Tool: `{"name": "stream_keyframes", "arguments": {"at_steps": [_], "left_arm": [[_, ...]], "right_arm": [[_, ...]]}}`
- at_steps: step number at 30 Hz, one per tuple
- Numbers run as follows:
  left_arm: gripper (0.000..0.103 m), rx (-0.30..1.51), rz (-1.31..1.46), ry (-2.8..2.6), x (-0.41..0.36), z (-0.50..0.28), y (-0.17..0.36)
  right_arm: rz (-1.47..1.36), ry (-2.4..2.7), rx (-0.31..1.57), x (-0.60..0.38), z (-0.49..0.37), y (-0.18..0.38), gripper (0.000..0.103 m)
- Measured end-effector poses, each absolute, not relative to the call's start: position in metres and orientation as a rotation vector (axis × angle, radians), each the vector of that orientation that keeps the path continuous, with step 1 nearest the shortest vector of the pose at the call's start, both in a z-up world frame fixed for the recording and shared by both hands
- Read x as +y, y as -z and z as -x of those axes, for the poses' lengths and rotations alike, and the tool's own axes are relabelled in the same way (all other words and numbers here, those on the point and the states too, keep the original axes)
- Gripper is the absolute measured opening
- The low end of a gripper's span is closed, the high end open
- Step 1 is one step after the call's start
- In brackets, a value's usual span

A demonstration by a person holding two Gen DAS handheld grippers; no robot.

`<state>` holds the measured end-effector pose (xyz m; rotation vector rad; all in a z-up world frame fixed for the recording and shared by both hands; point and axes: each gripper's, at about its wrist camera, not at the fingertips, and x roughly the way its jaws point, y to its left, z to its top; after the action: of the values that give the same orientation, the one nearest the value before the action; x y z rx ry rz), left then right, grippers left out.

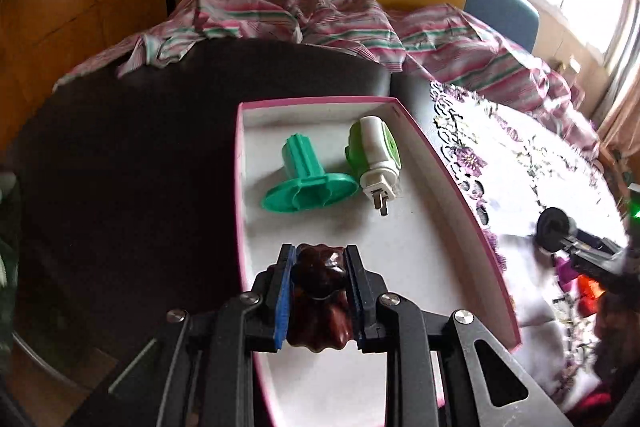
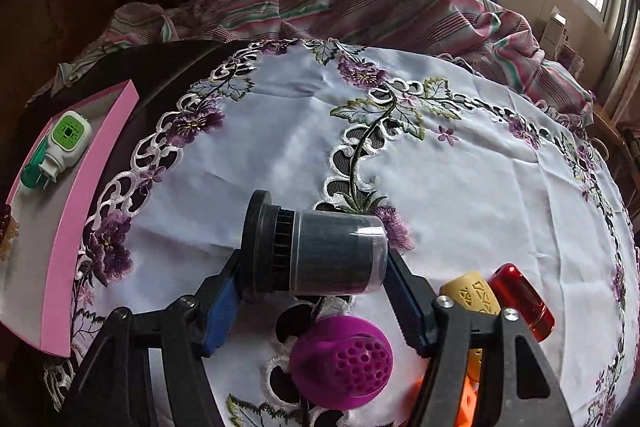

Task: Organize rigid objects
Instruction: 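Carry the brown mold into the tray and release it while right tool grasps black canister, then carry the black-and-clear canister into the tray and open the right tool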

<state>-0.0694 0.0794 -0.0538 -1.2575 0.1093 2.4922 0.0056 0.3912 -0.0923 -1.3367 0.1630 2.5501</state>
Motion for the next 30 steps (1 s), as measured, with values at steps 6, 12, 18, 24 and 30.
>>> {"name": "stream_keyframes", "arguments": {"at_steps": [6,12,18,24,30], "left_arm": [[0.024,0.186,1.282,-2.540,0.090,0.094,0.065],[0.024,0.181,1.269,-2.566,0.090,0.110,0.069],[0.029,0.131,1.260,-2.540,0.085,0.106,0.069],[0.046,0.121,1.224,-2.558,0.079,0.092,0.066],[0.054,0.101,1.185,-2.603,0.071,0.081,0.056]], "right_arm": [[1.339,-2.616,0.117,0.371,-0.001,0.085,0.068],[1.347,-2.613,0.105,0.368,-0.002,0.088,0.068],[1.339,-2.602,0.123,0.375,-0.003,0.087,0.068],[1.372,-2.601,0.092,0.368,-0.001,0.094,0.068],[1.378,-2.598,0.156,0.373,-0.002,0.096,0.068]]}}
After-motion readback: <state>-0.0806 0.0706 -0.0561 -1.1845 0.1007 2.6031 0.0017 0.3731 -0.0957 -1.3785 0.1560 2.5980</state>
